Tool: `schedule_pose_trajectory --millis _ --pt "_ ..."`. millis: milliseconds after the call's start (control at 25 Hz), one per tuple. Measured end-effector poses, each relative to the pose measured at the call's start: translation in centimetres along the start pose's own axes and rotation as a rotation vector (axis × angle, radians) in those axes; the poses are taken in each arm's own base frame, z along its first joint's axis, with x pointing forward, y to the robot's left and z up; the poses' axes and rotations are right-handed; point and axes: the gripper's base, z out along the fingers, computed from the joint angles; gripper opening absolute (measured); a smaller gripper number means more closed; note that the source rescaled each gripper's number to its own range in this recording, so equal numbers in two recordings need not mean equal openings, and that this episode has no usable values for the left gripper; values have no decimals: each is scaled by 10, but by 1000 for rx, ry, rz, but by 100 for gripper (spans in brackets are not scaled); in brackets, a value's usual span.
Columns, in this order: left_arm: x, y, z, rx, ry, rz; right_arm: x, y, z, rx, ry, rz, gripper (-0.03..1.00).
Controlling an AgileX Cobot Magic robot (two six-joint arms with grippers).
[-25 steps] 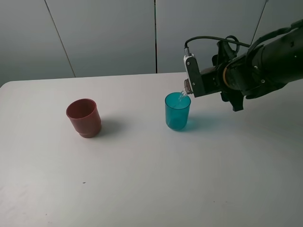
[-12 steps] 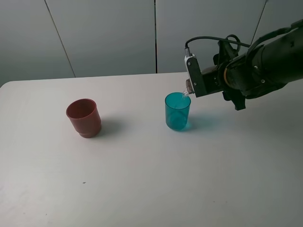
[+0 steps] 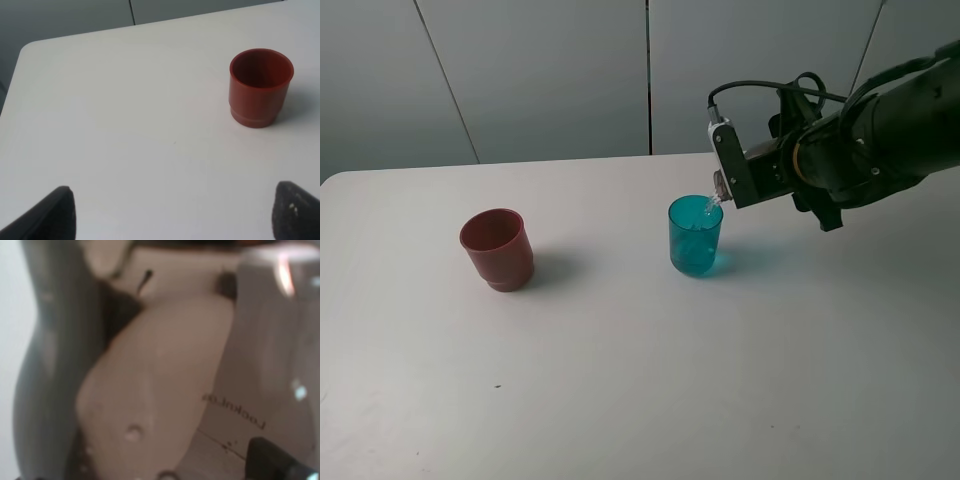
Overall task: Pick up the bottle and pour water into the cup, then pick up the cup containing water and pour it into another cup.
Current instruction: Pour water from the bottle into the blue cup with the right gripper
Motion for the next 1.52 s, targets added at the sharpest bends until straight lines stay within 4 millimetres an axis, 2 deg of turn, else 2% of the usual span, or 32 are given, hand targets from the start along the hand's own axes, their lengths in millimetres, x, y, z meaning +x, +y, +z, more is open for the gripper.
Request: schedule_pose_trajectory --millis 280,720,1200,1520 --pt "0 0 0 0 0 0 1 -13 0 38 17 6 4" --pt "0 0 0 0 0 0 2 -13 0 43 26 -73 4" --pt "0 0 0 0 0 0 2 -14 0 45 29 -79 4" --pt "0 0 0 0 0 0 -2 -32 -3 95 23 -79 4"
